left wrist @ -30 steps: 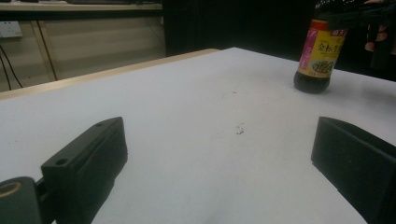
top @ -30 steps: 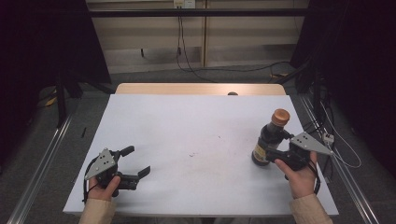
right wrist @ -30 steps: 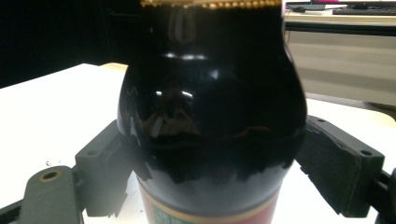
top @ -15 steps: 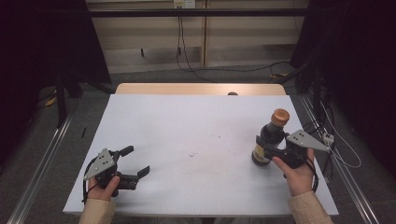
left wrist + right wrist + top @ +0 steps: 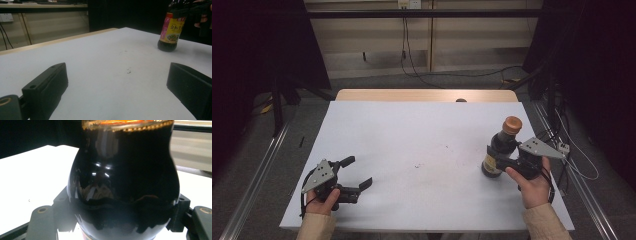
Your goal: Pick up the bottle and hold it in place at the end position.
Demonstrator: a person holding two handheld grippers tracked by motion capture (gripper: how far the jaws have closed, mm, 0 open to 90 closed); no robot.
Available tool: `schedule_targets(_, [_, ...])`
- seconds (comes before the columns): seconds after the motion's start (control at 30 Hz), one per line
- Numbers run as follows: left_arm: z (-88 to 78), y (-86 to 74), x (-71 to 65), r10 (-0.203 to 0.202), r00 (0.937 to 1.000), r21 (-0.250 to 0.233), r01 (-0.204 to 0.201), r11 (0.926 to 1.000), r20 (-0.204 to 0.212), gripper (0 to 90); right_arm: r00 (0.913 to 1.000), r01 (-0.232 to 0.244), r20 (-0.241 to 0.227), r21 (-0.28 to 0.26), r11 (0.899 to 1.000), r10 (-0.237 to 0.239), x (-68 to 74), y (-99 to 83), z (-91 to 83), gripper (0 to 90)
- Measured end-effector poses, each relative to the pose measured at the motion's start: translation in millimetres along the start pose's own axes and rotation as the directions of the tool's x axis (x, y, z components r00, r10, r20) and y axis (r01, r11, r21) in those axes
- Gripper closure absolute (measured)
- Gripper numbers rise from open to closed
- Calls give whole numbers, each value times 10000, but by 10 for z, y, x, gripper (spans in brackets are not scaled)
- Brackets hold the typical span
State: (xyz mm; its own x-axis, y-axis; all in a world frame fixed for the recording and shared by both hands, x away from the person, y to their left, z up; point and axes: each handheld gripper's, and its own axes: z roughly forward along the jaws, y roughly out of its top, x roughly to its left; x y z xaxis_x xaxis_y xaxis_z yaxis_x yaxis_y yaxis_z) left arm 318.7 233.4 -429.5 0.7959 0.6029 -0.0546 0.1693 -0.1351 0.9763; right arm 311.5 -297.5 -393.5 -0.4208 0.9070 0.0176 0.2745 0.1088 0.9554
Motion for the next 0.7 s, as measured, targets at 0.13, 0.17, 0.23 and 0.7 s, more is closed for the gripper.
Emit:
schedule_targets(0.13, [-3,3,5,43,10000,-28,-43,10000,-17,33,9999,91,-63,-4,10000,-91,4,8,8,274])
schedule_targets(0.17, [-3,3,3,32,10000,-34,-32,10000,-16,33,9999,72,-90,-7,10000,-72,5,10,13,274])
schedule_targets(0.23, [-1,2,0,18,10000,-27,-18,10000,-29,33,9999,56,-88,16,10000,-56,4,22,23,274])
schedule_targets(0.7, [4,0,-1,-13,10000,-26,13,10000,43,33,9990,161,-408,-219,9996,-170,104,252,155,272])
